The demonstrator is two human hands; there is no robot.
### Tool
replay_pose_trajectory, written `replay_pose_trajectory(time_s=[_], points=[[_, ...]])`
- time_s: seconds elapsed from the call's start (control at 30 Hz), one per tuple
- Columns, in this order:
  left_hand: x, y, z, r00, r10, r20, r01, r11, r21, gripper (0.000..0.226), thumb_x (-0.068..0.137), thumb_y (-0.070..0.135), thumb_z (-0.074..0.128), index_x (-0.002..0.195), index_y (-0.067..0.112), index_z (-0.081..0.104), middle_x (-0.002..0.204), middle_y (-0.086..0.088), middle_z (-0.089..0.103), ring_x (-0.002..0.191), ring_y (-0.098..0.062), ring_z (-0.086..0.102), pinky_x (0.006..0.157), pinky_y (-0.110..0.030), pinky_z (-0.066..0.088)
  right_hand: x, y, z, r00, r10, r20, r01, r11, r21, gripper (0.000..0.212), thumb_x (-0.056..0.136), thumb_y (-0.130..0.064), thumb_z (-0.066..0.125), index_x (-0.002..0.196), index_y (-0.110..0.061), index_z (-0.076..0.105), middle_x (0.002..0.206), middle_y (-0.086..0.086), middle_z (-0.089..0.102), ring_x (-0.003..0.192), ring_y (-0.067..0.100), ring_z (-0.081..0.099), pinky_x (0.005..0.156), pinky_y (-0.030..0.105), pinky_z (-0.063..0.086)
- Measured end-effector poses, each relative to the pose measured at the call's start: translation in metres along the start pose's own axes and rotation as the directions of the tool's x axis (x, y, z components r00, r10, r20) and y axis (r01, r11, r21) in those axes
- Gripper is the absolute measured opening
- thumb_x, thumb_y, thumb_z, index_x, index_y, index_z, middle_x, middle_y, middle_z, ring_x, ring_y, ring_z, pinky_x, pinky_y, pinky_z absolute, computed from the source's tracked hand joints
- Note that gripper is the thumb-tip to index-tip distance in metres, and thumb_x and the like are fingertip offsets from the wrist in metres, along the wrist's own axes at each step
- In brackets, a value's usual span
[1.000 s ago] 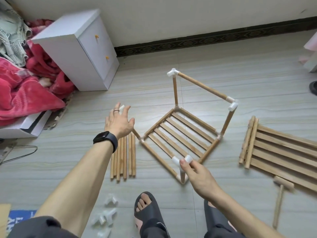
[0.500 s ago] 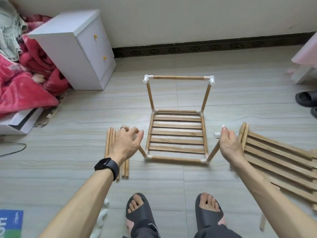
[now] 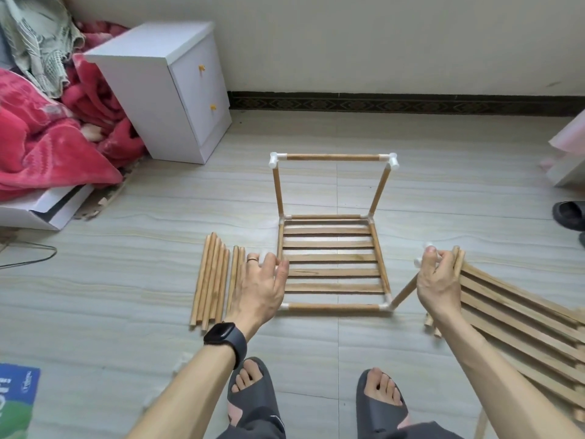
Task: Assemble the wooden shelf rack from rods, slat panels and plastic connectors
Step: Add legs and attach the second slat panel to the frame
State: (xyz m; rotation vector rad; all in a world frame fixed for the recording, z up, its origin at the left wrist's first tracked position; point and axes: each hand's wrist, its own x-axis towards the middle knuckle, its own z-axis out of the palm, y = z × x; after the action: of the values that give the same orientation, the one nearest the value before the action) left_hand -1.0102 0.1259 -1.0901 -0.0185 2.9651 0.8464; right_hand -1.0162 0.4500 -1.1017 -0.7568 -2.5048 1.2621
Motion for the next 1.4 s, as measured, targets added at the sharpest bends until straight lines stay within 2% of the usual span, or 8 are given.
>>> replay_pose_trajectory(time_s=[0.13, 0.23, 0.53, 0.63, 0.73, 1.03, 1.3, 1.4], points=[[-0.006, -0.022, -0.001, 0.996, 0.072, 0.047, -0.057, 0.962, -0.268, 0.051, 0.095, 0.075, 0.010, 0.136, 0.057, 0.035, 0.126, 0.002, 0.060, 0.124, -0.013, 0.044, 0.095, -0.037, 0.039, -0.039, -0.013, 0.003, 0.944, -0.258, -0.206, 0.224, 0.958, -0.177, 0.063, 0.095, -0.049, 0.043, 0.138, -0.004, 0.040, 0.157, 0.025, 0.025, 0.150, 0.038, 0.020, 0.121, 0.054, 0.019], [-0.007, -0.051, -0.002, 0.991, -0.059, -0.119, -0.007, 0.872, -0.489, 0.040, 0.104, 0.055, 0.031, 0.144, 0.055, 0.032, 0.141, 0.006, 0.054, 0.122, -0.019, 0.056, 0.105, -0.042, 0.046, -0.078, -0.034, 0.031, 0.844, -0.529, -0.090, 0.504, 0.839, -0.206, 0.060, 0.087, -0.042, 0.057, 0.134, -0.005, 0.049, 0.151, 0.019, 0.034, 0.145, 0.032, 0.029, 0.117, 0.050, 0.025], [0.002, -0.181, 0.004, 0.817, -0.560, 0.136, 0.569, 0.821, -0.043, 0.058, 0.101, 0.037, 0.048, 0.154, 0.022, 0.029, 0.146, -0.018, 0.042, 0.136, -0.034, 0.040, 0.109, -0.046, 0.040, -0.112, -0.149, 0.139, 0.477, -0.724, 0.498, 0.876, 0.439, -0.200, 0.052, 0.095, -0.055, 0.047, 0.128, -0.018, 0.062, 0.145, 0.006, 0.054, 0.140, 0.029, 0.044, 0.109, 0.052, 0.038], [0.016, -0.205, 0.011, 0.748, -0.649, 0.139, 0.652, 0.758, 0.029, 0.057, 0.102, 0.034, 0.047, 0.153, 0.016, 0.030, 0.151, -0.017, 0.037, 0.139, -0.034, 0.037, 0.109, -0.044, 0.040, -0.113, -0.144, 0.159, 0.441, -0.678, 0.588, 0.894, 0.389, -0.223, 0.024, 0.094, -0.030, 0.059, 0.106, -0.011, 0.067, 0.122, 0.009, 0.062, 0.092, 0.032, 0.066, 0.075, 0.044, 0.054], [0.032, -0.222, 0.026, 0.696, -0.701, 0.153, 0.702, 0.710, 0.060, 0.056, 0.103, 0.033, 0.045, 0.152, 0.011, 0.031, 0.151, -0.018, 0.037, 0.138, -0.035, 0.039, 0.107, -0.044, 0.041, -0.115, -0.130, 0.160, 0.440, -0.686, 0.579, 0.891, 0.415, -0.186, 0.010, 0.086, -0.019, 0.067, 0.090, -0.012, 0.061, 0.102, 0.005, 0.058, 0.056, 0.026, 0.053, 0.053, 0.030, 0.033], [0.045, -0.244, 0.061, 0.631, -0.766, 0.123, 0.753, 0.643, 0.137, 0.043, 0.103, 0.028, 0.049, 0.140, 0.008, 0.042, 0.142, -0.021, 0.042, 0.132, -0.039, 0.043, 0.102, -0.047, 0.043, -0.128, -0.132, 0.155, 0.438, -0.632, 0.639, 0.882, 0.438, -0.172, 0.015, 0.084, -0.019, 0.071, 0.091, -0.009, 0.063, 0.106, 0.007, 0.060, 0.052, 0.026, 0.048, 0.045, 0.028, 0.030], [0.039, -0.241, 0.022, 0.617, -0.776, 0.130, 0.779, 0.580, -0.237, 0.030, 0.104, 0.029, 0.051, 0.115, 0.008, 0.070, 0.123, -0.017, 0.067, 0.114, -0.037, 0.060, 0.095, -0.038, 0.048, -0.128, -0.126, 0.159, 0.409, -0.621, 0.669, 0.891, 0.429, -0.147, 0.022, 0.091, -0.033, 0.062, 0.101, -0.013, 0.059, 0.115, 0.002, 0.052, 0.063, 0.024, 0.057, 0.044, 0.028, 0.032], [0.028, -0.221, -0.014, 0.713, -0.679, 0.173, 0.666, 0.579, -0.471, 0.025, 0.104, 0.031, 0.053, 0.113, 0.016, 0.071, 0.105, -0.001, 0.073, 0.096, -0.021, 0.067, 0.088, -0.036, 0.054, -0.119, -0.129, 0.158, 0.387, -0.592, 0.708, 0.890, 0.439, -0.119, 0.050, 0.094, -0.063, 0.046, 0.122, -0.022, 0.051, 0.131, -0.003, 0.044, 0.087, 0.021, 0.062, 0.061, 0.033, 0.048]])
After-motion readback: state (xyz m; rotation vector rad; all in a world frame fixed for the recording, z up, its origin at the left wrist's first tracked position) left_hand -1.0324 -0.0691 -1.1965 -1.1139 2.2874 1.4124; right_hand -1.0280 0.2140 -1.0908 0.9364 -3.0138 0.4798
